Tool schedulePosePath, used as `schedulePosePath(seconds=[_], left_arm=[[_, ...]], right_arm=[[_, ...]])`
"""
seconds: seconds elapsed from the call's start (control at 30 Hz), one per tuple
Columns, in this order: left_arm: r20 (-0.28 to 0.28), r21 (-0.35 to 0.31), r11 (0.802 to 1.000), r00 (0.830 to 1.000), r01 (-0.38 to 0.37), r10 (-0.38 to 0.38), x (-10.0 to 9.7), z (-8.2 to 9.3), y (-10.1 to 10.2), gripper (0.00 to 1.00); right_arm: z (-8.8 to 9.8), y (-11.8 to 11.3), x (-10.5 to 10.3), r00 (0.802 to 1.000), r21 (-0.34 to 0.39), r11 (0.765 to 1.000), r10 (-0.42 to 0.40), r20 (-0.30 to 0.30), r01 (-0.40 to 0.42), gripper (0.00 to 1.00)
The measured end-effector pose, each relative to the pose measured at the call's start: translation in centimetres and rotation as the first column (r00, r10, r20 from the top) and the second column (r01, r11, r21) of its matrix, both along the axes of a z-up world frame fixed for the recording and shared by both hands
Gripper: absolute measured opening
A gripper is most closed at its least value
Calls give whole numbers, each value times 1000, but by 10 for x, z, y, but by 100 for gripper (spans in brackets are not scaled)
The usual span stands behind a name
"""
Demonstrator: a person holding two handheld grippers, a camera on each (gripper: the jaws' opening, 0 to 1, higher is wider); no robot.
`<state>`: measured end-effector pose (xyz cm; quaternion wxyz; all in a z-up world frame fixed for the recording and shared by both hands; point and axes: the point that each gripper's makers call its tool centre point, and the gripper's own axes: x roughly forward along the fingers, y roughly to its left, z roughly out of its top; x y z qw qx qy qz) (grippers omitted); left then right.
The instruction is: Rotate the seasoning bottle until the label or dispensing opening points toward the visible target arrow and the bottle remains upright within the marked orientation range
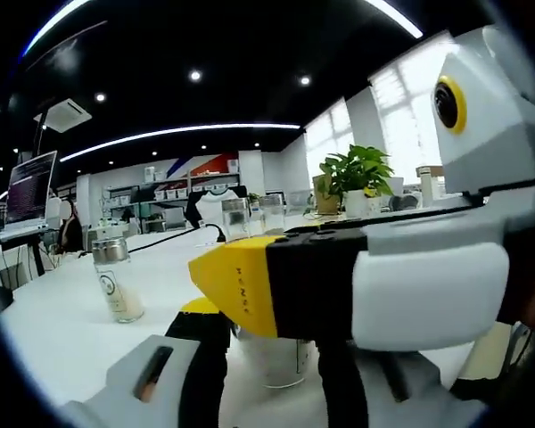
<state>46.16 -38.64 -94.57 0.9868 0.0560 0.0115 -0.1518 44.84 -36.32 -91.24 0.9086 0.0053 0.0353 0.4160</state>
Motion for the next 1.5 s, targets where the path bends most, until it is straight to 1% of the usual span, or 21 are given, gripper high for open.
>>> schedulePosePath(seconds=[0.03, 0.2, 0.33, 0.5, 0.57, 0.6, 0.63, 0.67, 0.7, 0.8, 0.83, 0.93, 1.1, 1.13, 1.17, 1.23, 1.27, 1.37, 1.5], left_arm=[[0, 1, 1000, 1000, 4, -4, 0, 0, 0, 39], [1, 38, 995, 996, 88, -89, -2, 0, -4, 39], [-12, 36, 990, 990, 137, -137, -4, 0, -5, 38], [-33, 14, 976, 976, 215, -215, -6, -1, -9, 38], [-48, -17, 965, 964, 261, -262, -8, -1, -12, 38], [-60, -39, 952, 951, 303, -305, -10, -2, -14, 38], [-66, -28, 944, 942, 328, -330, -11, -2, -15, 38], [-75, -39, 941, 939, 335, -337, -11, -2, -14, 37], [-73, -33, 940, 937, 339, -340, -10, -1, -13, 37], [-78, -26, 926, 923, 376, -377, -12, -2, -15, 37], [-83, -30, 917, 914, 397, -398, -14, -2, -16, 37], [-86, -27, 911, 907, 412, -413, -14, -2, -16, 37], [-111, -17, 872, 866, 489, -488, -18, -2, -19, 37], [-123, -7, 856, 849, 517, -514, -20, -3, -20, 37], [-130, -6, 846, 838, 534, -530, -21, -3, -20, 37], [-156, 5, 816, 806, 578, -571, -23, -4, -19, 37], [-160, 6, 809, 800, 587, -579, -23, -4, -19, 37], [-172, 14, 795, 785, 606, -596, -23, -4, -18, 38], [-174, 23, 793, 784, 608, -596, -23, -4, -18, 38]], right_arm=[[-2, 1, -1, 1000, -27, 999, 29, 8, -29, 31], [-3, -2, 1, 998, -23, 998, 59, -26, -59, 32], [-6, -2, -2, 996, -43, 996, 78, -30, -79, 33], [-6, -2, -4, 994, -63, 993, 102, -35, -104, 33], [-7, -2, -5, 993, -77, 990, 113, -34, -115, 33], [-7, -3, -6, 992, -87, 989, 121, -32, -124, 33], [-7, -3, -6, 992, -86, 988, 124, -34, -127, 33], [-7, -3, -6, 991, -83, 988, 128, -38, -131, 33], [-7, -3, -6, 991, -83, 988, 130, -38, -133, 33], [-7, -3, -6, 990, -87, 987, 133, -36, -136, 33], [-7, -3, -6, 990, -88, 987, 135, -37, -138, 33], [-7, -4, -7, 990, -91, 986, 138, -37, -141, 33], [-5, -5, -9, 988, -91, 984, 152, -38, -154, 32], [-5, -4, -10, 987, -92, 983, 154, -37, -157, 32], [-4, -4, -10, 988, -96, 983, 154, -32, -156, 32], [-4, -3, -12, 988, -100, 983, 154, -25, -155, 31], [-4, -4, -12, 987, -101, 982, 156, -24, -158, 31], [-3, -4, -12, 987, -106, 981, 159, -21, -161, 31], [-3, -4, -12, 989, -113, 982, 150, -15, -151, 30]])
